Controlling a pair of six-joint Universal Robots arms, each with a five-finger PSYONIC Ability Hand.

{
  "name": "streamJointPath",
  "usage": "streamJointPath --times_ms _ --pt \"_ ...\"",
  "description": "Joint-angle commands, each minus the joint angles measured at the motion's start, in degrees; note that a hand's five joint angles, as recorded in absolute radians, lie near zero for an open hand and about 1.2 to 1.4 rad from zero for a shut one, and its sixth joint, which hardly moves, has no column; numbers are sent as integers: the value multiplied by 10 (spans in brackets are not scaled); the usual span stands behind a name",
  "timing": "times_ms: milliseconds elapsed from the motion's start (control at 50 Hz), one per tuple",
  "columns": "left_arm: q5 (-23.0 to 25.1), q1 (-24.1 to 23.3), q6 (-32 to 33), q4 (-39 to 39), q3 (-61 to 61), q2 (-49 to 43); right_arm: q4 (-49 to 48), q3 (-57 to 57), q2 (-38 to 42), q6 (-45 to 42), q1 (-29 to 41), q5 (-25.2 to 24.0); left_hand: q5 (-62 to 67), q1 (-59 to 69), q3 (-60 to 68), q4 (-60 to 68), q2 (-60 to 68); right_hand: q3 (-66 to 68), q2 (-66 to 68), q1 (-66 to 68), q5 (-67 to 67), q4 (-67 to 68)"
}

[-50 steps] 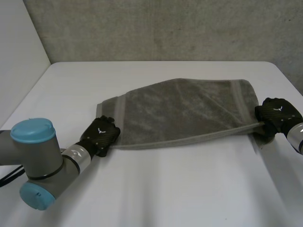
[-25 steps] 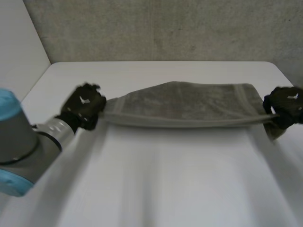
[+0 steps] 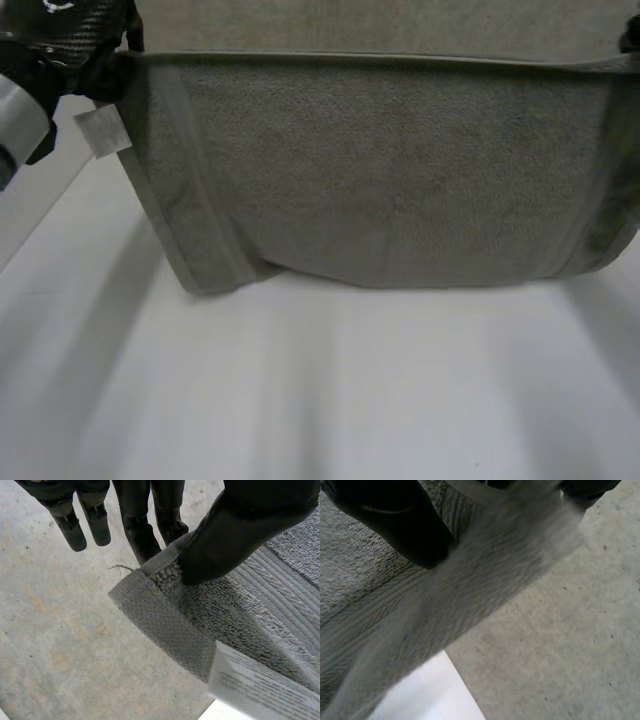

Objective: Fold the towel.

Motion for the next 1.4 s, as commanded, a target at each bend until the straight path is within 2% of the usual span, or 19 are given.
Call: streamJointPath --times_ms 20,120,160,260,440,500,540,660,720,780,900,940,1060,1100,1160,1200,1220,1320,1400 --pt "-5 -14 3 58 68 -120 -76 -49 108 -47 64 68 35 52 -24 -32 36 -29 41 61 39 -44" --pt "-23 -20 3 118 136 -200 -129 -122 200 -95 103 111 35 52 -24 -32 36 -29 41 61 39 -44" --pt "-47 -23 4 137 192 -233 -148 -203 247 -112 115 153 35 52 -24 -32 36 -29 41 61 39 -44" --pt "-50 -30 0 140 240 -232 -151 -317 264 -106 126 180 35 52 -24 -32 36 -29 41 61 39 -44" --pt "-33 -35 -8 142 238 -174 -150 -336 234 -31 121 162 35 52 -24 -32 36 -29 41 61 39 -44" --pt "-6 -29 -14 141 206 -160 -147 -290 216 -13 115 137 35 52 -24 -32 36 -29 41 61 39 -44" --pt "19 -27 -18 143 144 -142 -150 -213 189 -13 101 109 35 52 -24 -32 36 -29 41 61 39 -44" --pt "44 -18 -12 150 40 -122 -152 -84 151 -23 85 68 35 52 -24 -32 36 -29 41 61 39 -44" --pt "54 3 -10 151 -51 -110 -151 39 130 -59 58 42 35 52 -24 -32 36 -29 41 61 39 -44" --pt "61 9 -10 151 -82 -108 -151 112 111 -89 45 27 35 52 -24 -32 36 -29 41 61 39 -44" --pt "92 21 2 151 -177 -94 -151 202 84 -124 17 -2 35 52 -24 -32 36 -29 41 61 39 -44" --pt "102 25 22 147 -219 -68 -151 246 49 -126 3 -21 35 52 -24 -32 36 -29 41 61 39 -44" --pt "112 31 37 133 -264 -4 -146 294 -20 -124 -31 -48 35 52 -24 -32 36 -29 41 61 39 -44" --pt "113 39 35 103 -281 54 -143 319 -76 -117 -58 -71 35 52 -24 -32 36 -29 41 61 39 -44" --pt "114 46 34 85 -286 82 -137 328 -103 -114 -74 -87 35 52 -24 -32 36 -29 41 61 39 -44" --pt "125 63 27 48 -291 126 -122 338 -147 -102 -112 -124 35 52 -24 -32 36 -29 41 61 39 -44" --pt "125 63 27 48 -291 126 -122 338 -148 -102 -112 -125 35 52 -24 -32 36 -29 41 61 39 -44" --pt "161 88 21 11 -290 145 -97 349 -172 -95 -168 -197 35 52 -24 -32 36 -29 41 61 39 -44" --pt "186 92 20 10 -283 126 -103 353 -167 -96 -169 -213 35 52 -24 -32 36 -29 41 61 39 -44"
